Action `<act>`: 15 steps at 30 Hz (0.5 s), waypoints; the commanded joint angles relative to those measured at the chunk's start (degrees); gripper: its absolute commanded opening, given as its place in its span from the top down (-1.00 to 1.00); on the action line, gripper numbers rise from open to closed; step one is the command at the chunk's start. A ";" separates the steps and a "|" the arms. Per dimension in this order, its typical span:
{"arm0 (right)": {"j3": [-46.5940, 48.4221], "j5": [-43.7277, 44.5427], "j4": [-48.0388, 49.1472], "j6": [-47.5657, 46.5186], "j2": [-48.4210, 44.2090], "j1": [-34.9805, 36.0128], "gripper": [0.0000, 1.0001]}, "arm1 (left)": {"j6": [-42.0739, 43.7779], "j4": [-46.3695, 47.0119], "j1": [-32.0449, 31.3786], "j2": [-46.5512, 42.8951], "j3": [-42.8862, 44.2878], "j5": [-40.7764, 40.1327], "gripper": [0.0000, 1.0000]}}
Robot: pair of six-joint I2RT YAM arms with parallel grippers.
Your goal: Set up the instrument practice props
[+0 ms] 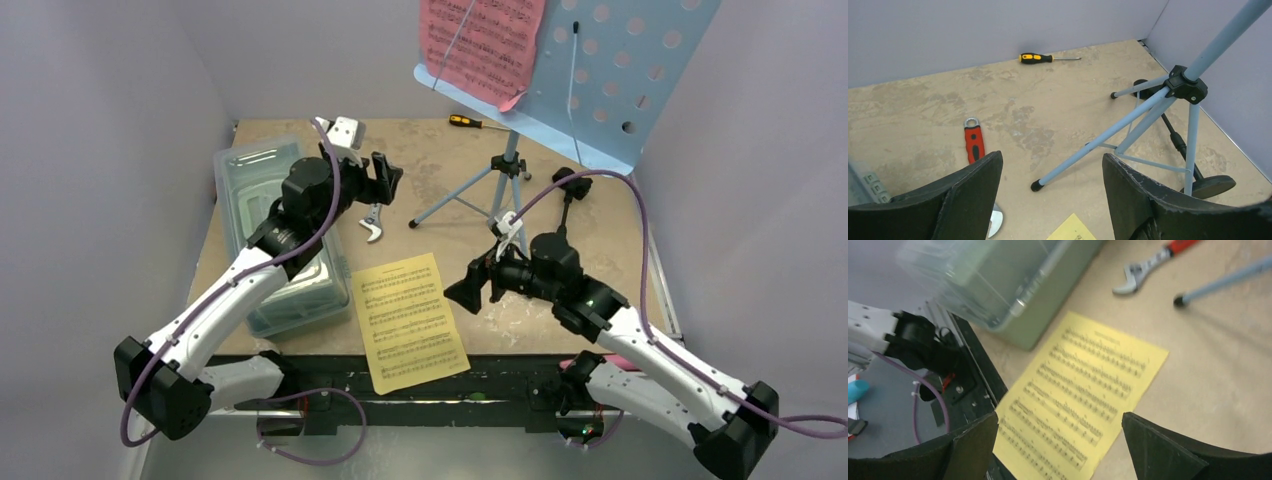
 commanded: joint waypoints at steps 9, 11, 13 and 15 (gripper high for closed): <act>-15.18 5.62 23.15 30.93 16.03 0.21 -0.97 | -24.07 3.21 -2.78 16.45 -5.30 7.62 -0.32; -15.34 4.30 24.39 31.02 19.37 0.10 -0.96 | -27.07 2.47 -5.22 19.69 -6.37 5.41 -0.25; -15.97 3.38 26.16 31.67 21.24 -0.08 -0.96 | -28.50 -1.07 -8.70 21.52 -6.87 -0.77 -0.24; -17.33 2.55 28.65 32.85 22.63 -0.64 -0.96 | -30.68 -2.35 -11.36 22.83 -8.33 -5.44 -0.24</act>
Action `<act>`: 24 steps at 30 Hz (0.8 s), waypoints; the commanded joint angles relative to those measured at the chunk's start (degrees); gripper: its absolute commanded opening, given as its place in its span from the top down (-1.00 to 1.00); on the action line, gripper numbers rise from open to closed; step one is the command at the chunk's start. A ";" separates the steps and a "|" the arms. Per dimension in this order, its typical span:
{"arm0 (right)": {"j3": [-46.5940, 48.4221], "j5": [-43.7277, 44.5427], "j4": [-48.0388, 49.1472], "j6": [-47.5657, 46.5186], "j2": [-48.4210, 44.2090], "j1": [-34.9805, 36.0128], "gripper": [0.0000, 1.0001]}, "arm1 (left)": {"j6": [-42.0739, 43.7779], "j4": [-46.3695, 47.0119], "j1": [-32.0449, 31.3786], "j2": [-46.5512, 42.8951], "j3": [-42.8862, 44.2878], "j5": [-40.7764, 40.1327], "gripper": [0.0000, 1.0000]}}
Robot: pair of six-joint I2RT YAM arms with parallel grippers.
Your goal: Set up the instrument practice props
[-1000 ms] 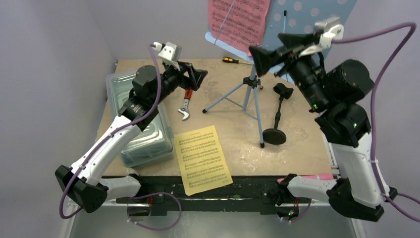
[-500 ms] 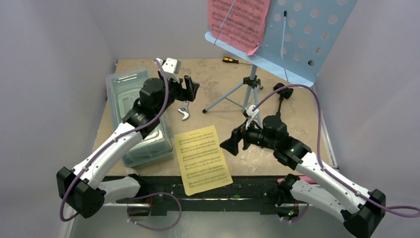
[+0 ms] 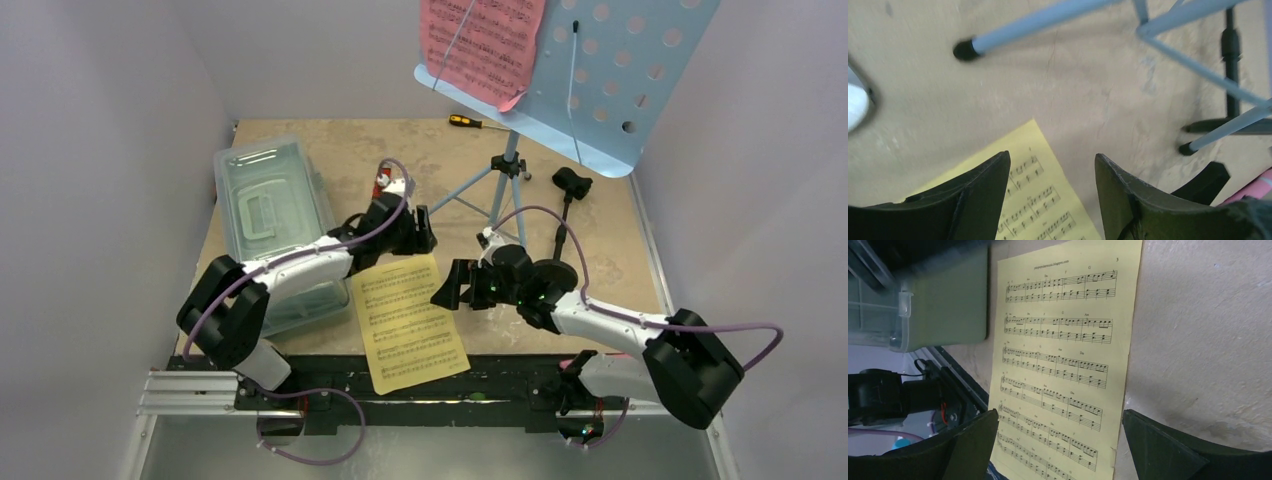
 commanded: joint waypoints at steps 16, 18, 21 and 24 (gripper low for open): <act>-4.84 -6.99 15.94 -0.29 12.67 -5.12 -0.65 | -20.86 -0.83 -7.00 9.36 -9.60 -10.68 -0.06; -4.62 -8.40 18.63 0.66 15.66 -4.53 -0.63 | -21.21 -0.55 -7.00 10.17 -9.78 -10.20 -0.03; -4.64 -10.28 23.96 3.29 19.50 -3.08 -0.61 | -21.98 0.04 -6.99 11.48 -10.16 -9.35 0.00; -4.99 -11.97 28.10 6.72 22.12 -1.63 -0.59 | -22.44 0.39 -7.00 12.38 -10.31 -8.95 0.02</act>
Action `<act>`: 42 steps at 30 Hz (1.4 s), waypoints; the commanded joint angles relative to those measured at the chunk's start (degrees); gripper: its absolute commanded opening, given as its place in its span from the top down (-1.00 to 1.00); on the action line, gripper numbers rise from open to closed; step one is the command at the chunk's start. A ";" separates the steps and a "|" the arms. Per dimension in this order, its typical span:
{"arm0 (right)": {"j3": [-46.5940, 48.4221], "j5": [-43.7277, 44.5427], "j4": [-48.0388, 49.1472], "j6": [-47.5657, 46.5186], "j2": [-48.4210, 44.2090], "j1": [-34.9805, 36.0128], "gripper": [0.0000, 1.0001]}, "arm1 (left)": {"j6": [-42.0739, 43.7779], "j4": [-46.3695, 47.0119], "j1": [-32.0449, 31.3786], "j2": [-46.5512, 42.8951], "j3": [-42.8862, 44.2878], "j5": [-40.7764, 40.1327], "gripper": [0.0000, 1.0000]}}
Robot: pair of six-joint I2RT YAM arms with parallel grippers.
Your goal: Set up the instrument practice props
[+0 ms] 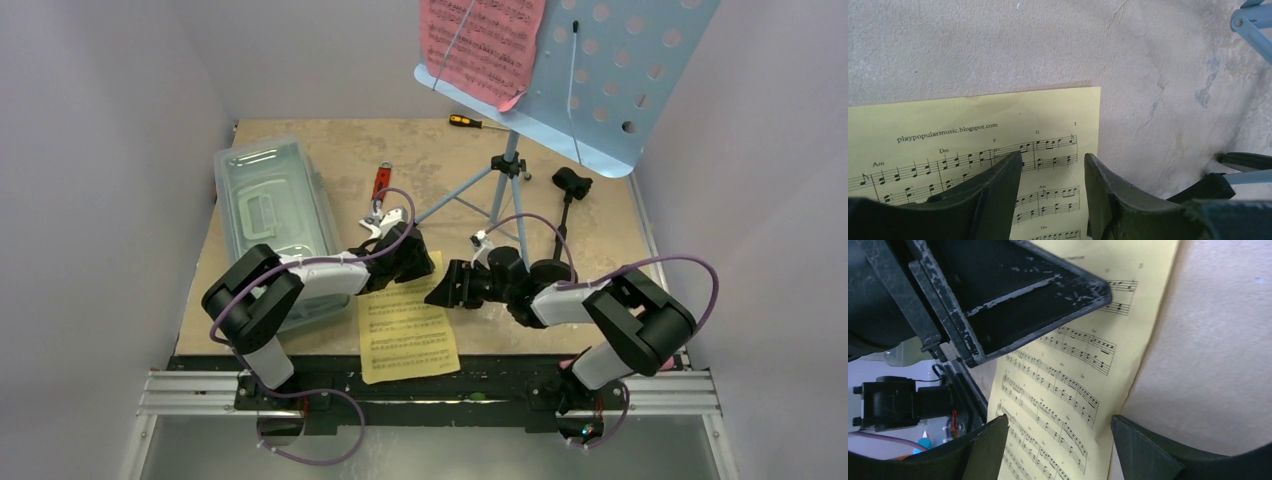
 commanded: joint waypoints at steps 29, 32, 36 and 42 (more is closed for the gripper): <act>1.69 4.18 -20.50 9.17 -10.25 7.39 -0.66 | 10.83 -8.79 3.46 -12.48 1.00 -1.37 -0.60; 1.82 4.37 -23.47 13.11 -12.00 14.30 -0.66 | 9.92 -9.69 3.50 -15.10 -4.20 -1.46 -0.61; -1.19 3.47 -16.32 23.52 -11.92 19.85 -0.65 | 5.39 -7.01 3.49 -17.82 -11.39 -1.00 -0.62; -2.00 9.28 -11.28 32.36 -9.24 25.03 -0.60 | -1.81 0.06 2.35 -18.69 -18.08 -0.33 -0.62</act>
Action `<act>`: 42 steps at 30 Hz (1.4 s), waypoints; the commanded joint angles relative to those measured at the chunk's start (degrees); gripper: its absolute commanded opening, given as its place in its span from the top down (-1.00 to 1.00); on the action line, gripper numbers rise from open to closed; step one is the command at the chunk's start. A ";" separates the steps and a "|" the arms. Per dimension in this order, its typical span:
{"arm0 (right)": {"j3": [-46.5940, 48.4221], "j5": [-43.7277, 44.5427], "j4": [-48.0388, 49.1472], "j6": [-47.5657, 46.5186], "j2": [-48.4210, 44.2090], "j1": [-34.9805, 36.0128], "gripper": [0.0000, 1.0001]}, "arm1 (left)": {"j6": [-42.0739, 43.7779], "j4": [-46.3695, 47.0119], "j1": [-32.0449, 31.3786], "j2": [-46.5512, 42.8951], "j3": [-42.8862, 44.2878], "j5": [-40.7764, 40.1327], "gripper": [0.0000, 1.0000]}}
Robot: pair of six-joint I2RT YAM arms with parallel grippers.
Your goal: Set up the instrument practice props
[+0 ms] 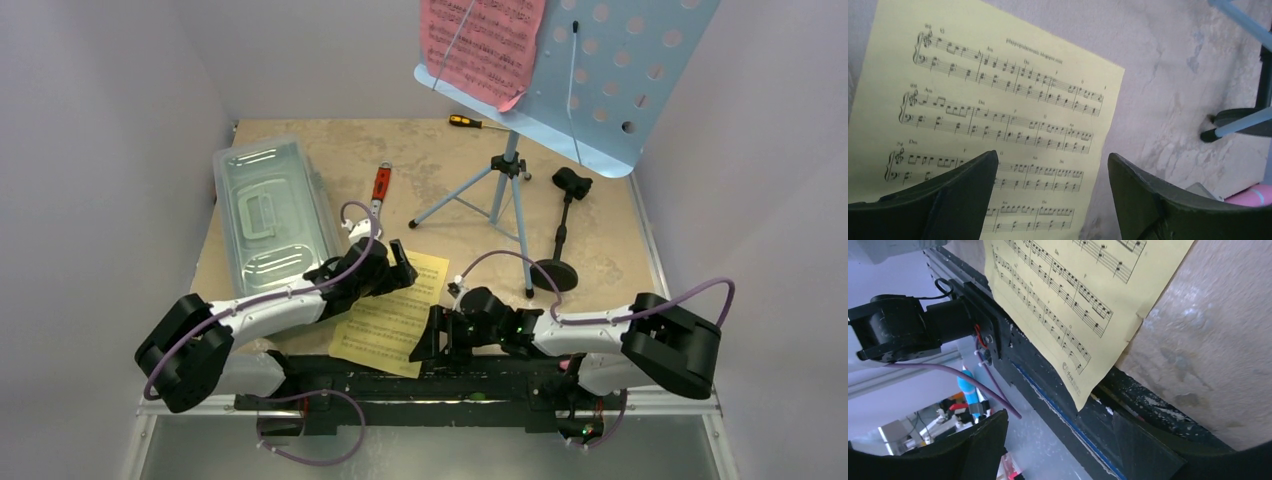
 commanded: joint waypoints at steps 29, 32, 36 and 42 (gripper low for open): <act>5.54 25.77 -8.50 -3.59 -10.21 5.30 1.00 | 9.95 -5.14 -1.69 -12.99 7.83 5.86 -0.63; 8.70 29.01 -18.83 -14.69 -22.13 4.82 1.00 | 13.12 -7.29 -1.56 -16.00 11.32 7.22 -0.63; 16.40 27.52 -30.34 -26.50 -32.21 4.47 1.00 | 13.78 -8.07 -0.57 -18.22 13.59 11.82 -0.63; 31.98 23.14 -34.25 -37.36 -35.29 4.47 1.00 | 1.68 -0.37 6.76 -20.11 11.08 27.90 -0.61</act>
